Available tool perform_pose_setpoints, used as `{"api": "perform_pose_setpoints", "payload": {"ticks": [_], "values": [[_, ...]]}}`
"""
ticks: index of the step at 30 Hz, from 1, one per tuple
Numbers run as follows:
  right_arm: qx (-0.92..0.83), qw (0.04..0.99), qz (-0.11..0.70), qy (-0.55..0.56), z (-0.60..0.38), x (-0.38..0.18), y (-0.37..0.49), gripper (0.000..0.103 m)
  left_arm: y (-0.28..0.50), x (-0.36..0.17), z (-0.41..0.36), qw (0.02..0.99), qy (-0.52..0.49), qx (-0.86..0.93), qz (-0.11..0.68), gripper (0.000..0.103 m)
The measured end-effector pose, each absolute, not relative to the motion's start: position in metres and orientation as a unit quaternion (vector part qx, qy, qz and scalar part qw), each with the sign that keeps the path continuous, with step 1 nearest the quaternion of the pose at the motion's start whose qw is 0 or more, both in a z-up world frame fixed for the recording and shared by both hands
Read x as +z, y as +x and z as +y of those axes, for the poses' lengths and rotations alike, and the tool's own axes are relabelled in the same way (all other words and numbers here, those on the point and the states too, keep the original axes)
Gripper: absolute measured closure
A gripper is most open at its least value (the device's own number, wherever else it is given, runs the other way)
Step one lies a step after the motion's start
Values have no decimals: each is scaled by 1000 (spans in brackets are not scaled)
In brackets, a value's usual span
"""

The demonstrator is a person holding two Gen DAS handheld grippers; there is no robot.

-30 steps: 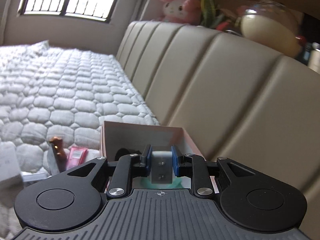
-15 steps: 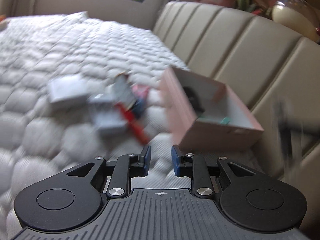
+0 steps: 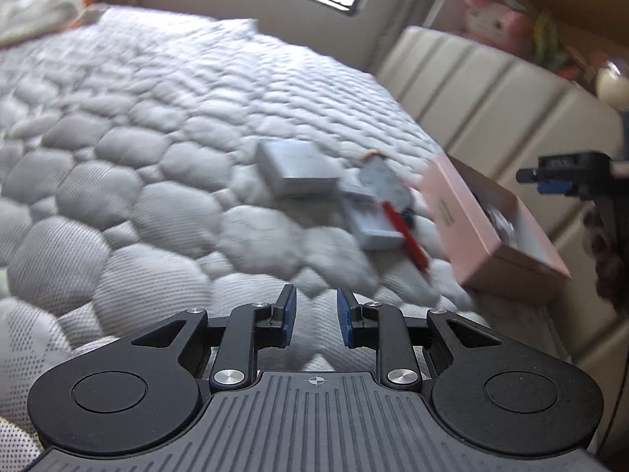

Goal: Organize rigid objects

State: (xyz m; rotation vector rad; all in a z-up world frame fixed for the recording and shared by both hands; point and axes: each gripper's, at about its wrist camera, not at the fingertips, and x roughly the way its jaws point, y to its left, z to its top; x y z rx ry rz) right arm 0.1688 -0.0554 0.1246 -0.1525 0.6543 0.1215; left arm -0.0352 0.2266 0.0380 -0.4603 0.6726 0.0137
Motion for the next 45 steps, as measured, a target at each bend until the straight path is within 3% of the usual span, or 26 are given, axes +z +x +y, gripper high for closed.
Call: {"api": "perform_pose_setpoints", "payload": {"ticks": [8,16,20,21,22,23,24,34,45], "values": [[219,900,372,-66,51,125,176,60,-50,35,246,914,-250,-5,318,78],[167,870,448,-117,109,62,240,50,-64,31,253,909,-276,-28,310,78],[160,860,467,-127,113,51,238,51,-64,25,260,905,-290,-30,308,78],[164,861,464,-130,111,52,230,53,-63,23,261,904,-294,-29,309,78],[170,861,459,-137,110,55,220,69,-62,22,262,903,-296,-28,309,78],[180,859,456,-148,108,57,209,91,-62,21,261,902,-297,-28,311,78],[190,855,455,-160,107,60,197,96,-62,20,260,902,-298,-29,312,78],[243,865,427,-102,24,114,87,97,-56,30,226,904,-269,-54,329,78],[167,888,422,-69,-107,77,15,96,-1,54,167,919,-208,-77,326,78]]}}
